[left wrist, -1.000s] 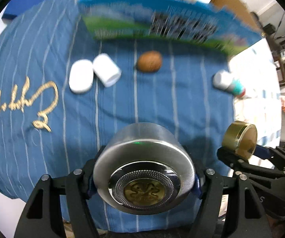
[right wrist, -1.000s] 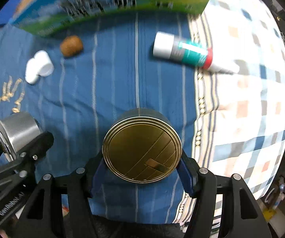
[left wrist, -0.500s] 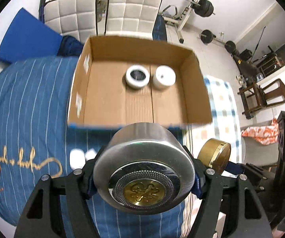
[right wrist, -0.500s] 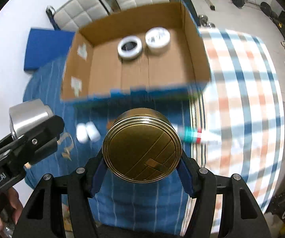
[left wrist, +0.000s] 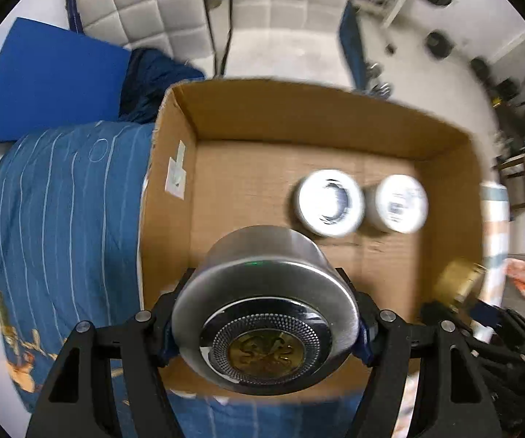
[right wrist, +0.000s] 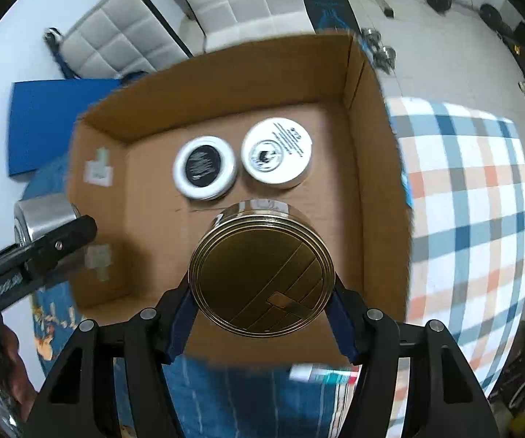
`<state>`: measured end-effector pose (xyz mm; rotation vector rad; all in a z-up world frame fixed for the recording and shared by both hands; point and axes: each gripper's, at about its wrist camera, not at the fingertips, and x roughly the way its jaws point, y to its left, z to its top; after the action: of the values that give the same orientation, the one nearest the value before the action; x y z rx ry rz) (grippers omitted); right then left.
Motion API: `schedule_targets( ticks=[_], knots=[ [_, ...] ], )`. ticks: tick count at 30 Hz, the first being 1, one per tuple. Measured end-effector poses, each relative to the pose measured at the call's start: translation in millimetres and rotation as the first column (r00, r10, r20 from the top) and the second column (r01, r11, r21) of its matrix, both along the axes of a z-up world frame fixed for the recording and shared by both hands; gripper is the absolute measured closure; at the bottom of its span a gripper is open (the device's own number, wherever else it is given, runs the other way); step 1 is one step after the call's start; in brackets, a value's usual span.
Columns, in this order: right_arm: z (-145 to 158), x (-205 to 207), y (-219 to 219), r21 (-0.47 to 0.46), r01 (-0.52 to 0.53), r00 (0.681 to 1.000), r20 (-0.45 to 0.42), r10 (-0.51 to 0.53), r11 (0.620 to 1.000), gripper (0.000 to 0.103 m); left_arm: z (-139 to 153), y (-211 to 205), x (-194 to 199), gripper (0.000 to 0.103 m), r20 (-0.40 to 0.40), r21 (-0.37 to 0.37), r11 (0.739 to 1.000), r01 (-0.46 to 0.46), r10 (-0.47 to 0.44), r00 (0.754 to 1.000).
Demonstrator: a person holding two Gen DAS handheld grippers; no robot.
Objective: Organize rigid objects
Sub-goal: 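Carry both tins into the box beside the jars, then release both tins in the box and lift the tools away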
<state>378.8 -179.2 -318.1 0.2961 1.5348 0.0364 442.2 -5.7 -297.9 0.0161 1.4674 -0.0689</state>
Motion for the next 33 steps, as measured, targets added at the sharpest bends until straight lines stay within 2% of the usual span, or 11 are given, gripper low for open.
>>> schedule_targets(
  ticks=[2, 7, 13, 17, 23, 25, 26, 31, 33],
  knots=[
    [-21, 12, -1, -0.014, -0.002, 0.999, -0.039, 0.002, 1.000, 0.037, -23, -2, 20, 0.034, -0.031, 0.055, 0.998, 0.008, -0.006, 0.999],
    [-66, 34, 6, -0.067, -0.050, 0.992, -0.122, 0.042, 0.997, 0.037, -67, -15, 52, 0.034, -0.115, 0.135, 0.990, 0.047, -0.031, 0.993],
    [-101, 50, 16, -0.081, -0.100, 0.976, -0.204, 0.082, 0.992, 0.037, -96, -19, 69, 0.034, -0.159, 0.173, 0.983, 0.066, -0.039, 0.986],
    [-118, 55, 21, -0.099, -0.130, 0.966, -0.237, 0.103, 0.987, 0.037, -109, -16, 79, 0.034, -0.189, 0.146, 0.988, 0.056, -0.027, 0.982],
    [-126, 61, 20, -0.101, -0.135, 0.959, -0.262, 0.104, 0.986, 0.037, -122, -9, 89, 0.033, -0.225, 0.104, 0.994, 0.045, -0.020, 0.974],
    [-126, 63, 23, -0.105, -0.151, 0.956, -0.271, 0.117, 0.983, 0.037, -122, 3, 91, 0.033, -0.233, 0.073, 0.997, 0.015, 0.002, 0.973],
    [-126, 64, 25, -0.108, -0.155, 0.961, -0.247, 0.124, 0.982, 0.037, -123, 6, 92, 0.033, -0.236, 0.062, 0.998, 0.005, 0.010, 0.972],
    [-127, 67, 27, -0.089, -0.149, 0.952, -0.283, 0.118, 0.985, 0.036, -114, 16, 92, 0.032, -0.263, 0.030, 0.999, -0.024, 0.031, 0.964],
    [-122, 64, 29, -0.078, -0.144, 0.953, -0.280, 0.117, 0.986, 0.033, -107, 19, 89, 0.031, -0.259, 0.012, 0.999, -0.044, 0.045, 0.965]
  ],
)
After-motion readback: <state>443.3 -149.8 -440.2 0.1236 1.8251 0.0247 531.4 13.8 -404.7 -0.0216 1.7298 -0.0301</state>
